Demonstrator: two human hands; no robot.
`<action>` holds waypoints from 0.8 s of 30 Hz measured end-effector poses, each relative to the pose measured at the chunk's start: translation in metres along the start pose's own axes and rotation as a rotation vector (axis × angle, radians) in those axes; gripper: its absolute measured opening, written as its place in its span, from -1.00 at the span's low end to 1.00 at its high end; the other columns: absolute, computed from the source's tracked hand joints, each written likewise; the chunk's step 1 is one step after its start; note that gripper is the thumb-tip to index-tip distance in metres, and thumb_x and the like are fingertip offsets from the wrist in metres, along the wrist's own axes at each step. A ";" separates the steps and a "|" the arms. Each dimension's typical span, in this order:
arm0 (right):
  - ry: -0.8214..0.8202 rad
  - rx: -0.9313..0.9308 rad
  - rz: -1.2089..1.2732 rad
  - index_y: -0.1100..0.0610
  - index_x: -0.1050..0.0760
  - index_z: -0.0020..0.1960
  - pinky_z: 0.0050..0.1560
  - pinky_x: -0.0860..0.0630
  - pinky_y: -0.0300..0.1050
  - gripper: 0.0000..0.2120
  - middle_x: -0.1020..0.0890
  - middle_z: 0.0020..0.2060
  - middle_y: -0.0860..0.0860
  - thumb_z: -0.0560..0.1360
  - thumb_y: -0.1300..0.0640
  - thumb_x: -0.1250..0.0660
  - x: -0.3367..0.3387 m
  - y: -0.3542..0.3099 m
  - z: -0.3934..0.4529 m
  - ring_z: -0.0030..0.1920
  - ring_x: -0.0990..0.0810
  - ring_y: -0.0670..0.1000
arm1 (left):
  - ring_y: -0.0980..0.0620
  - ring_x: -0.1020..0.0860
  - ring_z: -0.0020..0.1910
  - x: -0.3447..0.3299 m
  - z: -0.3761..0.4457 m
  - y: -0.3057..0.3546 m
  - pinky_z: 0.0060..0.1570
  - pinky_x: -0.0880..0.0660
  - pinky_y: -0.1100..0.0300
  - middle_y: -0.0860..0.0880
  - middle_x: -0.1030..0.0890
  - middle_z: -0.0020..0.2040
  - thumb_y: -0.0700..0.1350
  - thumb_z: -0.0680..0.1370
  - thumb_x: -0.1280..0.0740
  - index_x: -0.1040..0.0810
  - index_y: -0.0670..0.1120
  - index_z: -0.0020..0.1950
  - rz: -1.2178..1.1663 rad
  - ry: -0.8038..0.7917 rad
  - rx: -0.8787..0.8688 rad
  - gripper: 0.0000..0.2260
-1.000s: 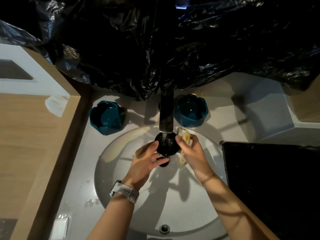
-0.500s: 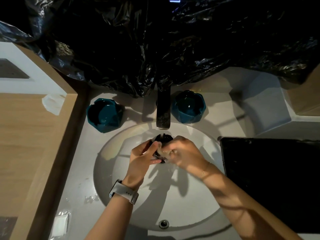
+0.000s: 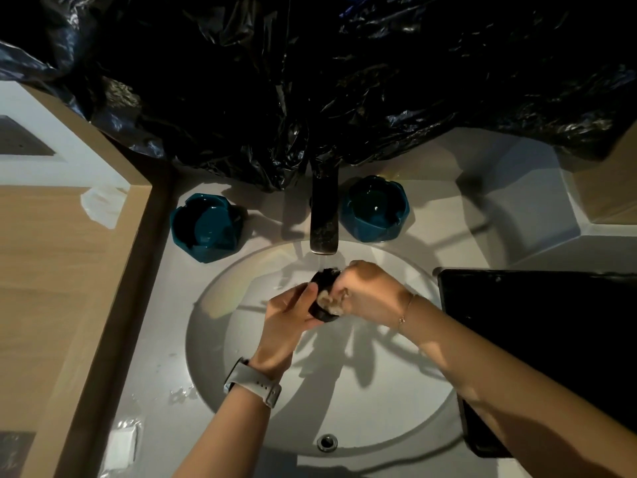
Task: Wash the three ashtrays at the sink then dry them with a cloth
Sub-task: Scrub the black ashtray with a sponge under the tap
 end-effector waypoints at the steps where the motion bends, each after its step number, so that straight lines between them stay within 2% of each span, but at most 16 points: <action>1: 0.019 -0.053 -0.035 0.20 -0.60 -0.11 -0.08 -0.43 -0.17 -0.88 -0.63 -0.11 0.13 0.47 0.25 -0.28 0.003 0.004 0.003 -0.12 -0.56 0.07 | -0.16 -0.71 -0.06 -0.003 -0.002 0.000 -0.18 -0.63 0.18 -0.23 -0.72 -0.07 -0.16 0.63 -0.30 -0.66 -0.23 0.06 0.006 0.005 -0.001 -0.81; 3: 0.151 -0.103 0.037 0.21 -0.60 -0.11 -0.09 -0.40 -0.23 -0.86 -0.64 -0.11 0.15 0.49 0.27 -0.26 0.010 0.003 0.005 -0.08 -0.59 0.12 | -0.15 -0.70 -0.06 -0.007 -0.003 0.000 -0.18 -0.63 0.20 -0.22 -0.72 -0.07 -0.14 0.63 -0.29 -0.65 -0.23 0.07 -0.003 0.012 -0.011 -0.80; 4: 0.230 -0.090 0.130 0.23 -0.61 -0.09 -0.11 -0.38 -0.33 -0.85 -0.65 -0.11 0.14 0.48 0.30 -0.26 0.012 0.000 0.003 -0.09 -0.59 0.09 | -0.17 -0.70 -0.04 -0.005 -0.003 0.001 -0.16 -0.63 0.18 -0.23 -0.71 -0.06 -0.13 0.63 -0.29 -0.65 -0.23 0.08 0.002 0.019 -0.021 -0.79; 6: 0.286 -0.019 0.315 0.20 -0.65 -0.10 -0.15 -0.29 -0.54 -0.82 -0.66 -0.16 0.04 0.42 0.36 -0.29 0.009 -0.008 -0.004 -0.16 -0.56 -0.09 | -0.21 -0.69 -0.06 0.002 -0.001 0.007 -0.16 -0.64 0.14 -0.29 -0.69 -0.05 -0.13 0.63 -0.29 -0.64 -0.28 0.09 0.006 0.023 -0.039 -0.76; 7: 0.264 0.015 0.370 0.20 -0.66 -0.10 -0.15 -0.28 -0.55 -0.79 -0.64 -0.20 -0.02 0.40 0.39 -0.30 0.006 -0.008 -0.006 -0.21 -0.52 -0.18 | -0.21 -0.69 -0.08 0.004 0.000 0.009 -0.16 -0.64 0.13 -0.32 -0.68 -0.04 -0.14 0.63 -0.29 -0.63 -0.31 0.09 -0.003 0.008 -0.041 -0.75; 9: 0.157 0.037 0.333 0.20 -0.68 -0.08 -0.17 -0.32 -0.45 -0.76 -0.58 -0.26 -0.04 0.41 0.42 -0.30 0.003 -0.007 -0.008 -0.26 -0.49 -0.20 | -0.22 -0.69 -0.07 0.005 0.000 0.011 -0.13 -0.65 0.09 -0.32 -0.68 -0.03 -0.15 0.63 -0.29 -0.63 -0.32 0.11 -0.002 -0.016 -0.041 -0.75; 11: 0.037 0.002 0.090 0.13 -0.68 -0.01 -0.12 -0.44 -0.24 -0.75 -0.62 -0.19 0.03 0.45 0.34 -0.29 0.002 0.001 -0.006 -0.19 -0.53 -0.03 | -0.21 -0.70 -0.04 0.002 -0.002 0.012 -0.10 -0.65 0.08 -0.28 -0.70 -0.03 -0.16 0.62 -0.30 -0.64 -0.29 0.13 0.008 -0.022 -0.041 -0.77; 12: 0.005 -0.032 -0.005 0.08 -0.68 -0.02 -0.10 -0.47 -0.20 -0.74 -0.64 -0.15 0.05 0.45 0.31 -0.27 0.004 0.007 -0.003 -0.16 -0.55 0.03 | -0.19 -0.70 -0.03 0.000 -0.003 0.010 -0.08 -0.65 0.07 -0.25 -0.71 -0.03 -0.16 0.62 -0.31 -0.64 -0.27 0.15 0.010 -0.025 -0.036 -0.78; 15: 0.042 -0.099 -0.090 0.06 -0.50 -0.28 -0.19 -0.38 -0.17 -0.79 -0.56 -0.25 0.09 0.45 0.30 -0.23 0.015 0.008 0.000 -0.19 -0.52 0.12 | -0.17 -0.68 0.05 -0.011 -0.004 0.008 0.07 -0.63 -0.02 -0.22 -0.71 0.01 -0.14 0.61 -0.33 -0.62 -0.23 0.20 0.018 -0.063 -0.032 -0.76; 17: 0.160 -0.059 -0.017 0.12 -0.57 -0.20 -0.18 -0.35 -0.18 -0.81 -0.61 -0.20 0.12 0.46 0.30 -0.22 0.016 0.002 -0.004 -0.15 -0.56 0.13 | -0.12 -0.69 0.04 -0.012 -0.006 0.008 0.05 -0.64 0.04 -0.19 -0.71 0.02 -0.14 0.61 -0.32 -0.63 -0.22 0.18 -0.009 -0.057 -0.029 -0.77; 19: 0.263 0.041 0.133 0.20 -0.65 -0.06 -0.17 -0.38 -0.25 -0.80 -0.66 -0.18 0.12 0.45 0.32 -0.26 0.012 -0.006 -0.014 -0.15 -0.60 0.07 | -0.08 -0.71 -0.04 -0.007 -0.007 0.010 -0.11 -0.65 0.16 -0.17 -0.73 -0.05 -0.14 0.62 -0.31 -0.65 -0.20 0.10 -0.027 -0.032 -0.036 -0.81; 20: 0.291 0.077 0.210 0.22 -0.67 -0.07 -0.15 -0.43 -0.28 -0.80 -0.68 -0.20 0.12 0.42 0.33 -0.29 0.008 -0.005 -0.018 -0.17 -0.61 0.04 | -0.09 -0.71 -0.08 -0.004 -0.006 0.011 -0.16 -0.63 0.20 -0.18 -0.73 -0.07 -0.15 0.62 -0.30 -0.66 -0.21 0.08 -0.031 -0.020 -0.037 -0.81; 22: 0.344 0.029 0.368 0.22 -0.66 -0.12 -0.09 -0.52 -0.17 -0.85 -0.69 -0.21 0.11 0.42 0.33 -0.32 0.007 0.008 -0.025 -0.16 -0.64 0.05 | -0.14 -0.71 -0.06 0.001 -0.002 0.011 -0.17 -0.63 0.19 -0.23 -0.72 -0.04 -0.15 0.62 -0.30 -0.65 -0.25 0.10 -0.050 0.009 -0.028 -0.79; 24: 0.399 -0.101 0.553 0.22 -0.57 -0.07 -0.06 -0.49 -0.11 -0.91 -0.67 -0.17 0.10 0.51 0.30 -0.29 0.012 0.026 -0.036 -0.12 -0.61 0.03 | -0.17 -0.70 -0.01 0.004 0.001 0.012 -0.08 -0.66 0.10 -0.26 -0.70 0.01 -0.15 0.63 -0.29 -0.63 -0.28 0.13 -0.083 0.021 -0.015 -0.77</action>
Point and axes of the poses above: each hand's wrist, its own z-axis towards the middle knuckle, its own x-axis out of the back of the hand, y = z × x, the point moved 10 cm from there along z, towards the middle knuckle
